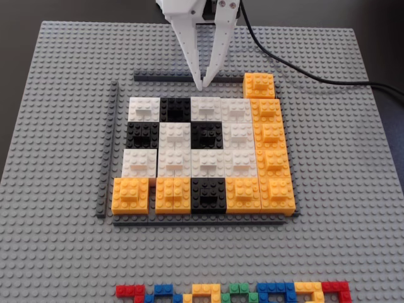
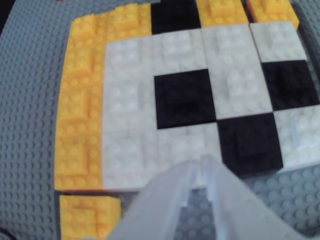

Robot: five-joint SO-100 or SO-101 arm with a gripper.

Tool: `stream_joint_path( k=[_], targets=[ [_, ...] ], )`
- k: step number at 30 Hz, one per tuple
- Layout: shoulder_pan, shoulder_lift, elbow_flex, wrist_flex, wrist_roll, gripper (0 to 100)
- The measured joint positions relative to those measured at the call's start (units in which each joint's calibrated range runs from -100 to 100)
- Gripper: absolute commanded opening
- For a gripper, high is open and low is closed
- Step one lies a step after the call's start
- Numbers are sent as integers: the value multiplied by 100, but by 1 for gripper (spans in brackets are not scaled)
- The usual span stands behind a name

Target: Grab the cube and place it into the grid

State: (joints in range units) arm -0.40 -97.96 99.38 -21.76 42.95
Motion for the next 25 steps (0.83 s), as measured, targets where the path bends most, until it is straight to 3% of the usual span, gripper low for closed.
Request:
stream_joint_path(
  k=[25],
  targets=[
    [0,0,0,230,-20,0]
  ],
)
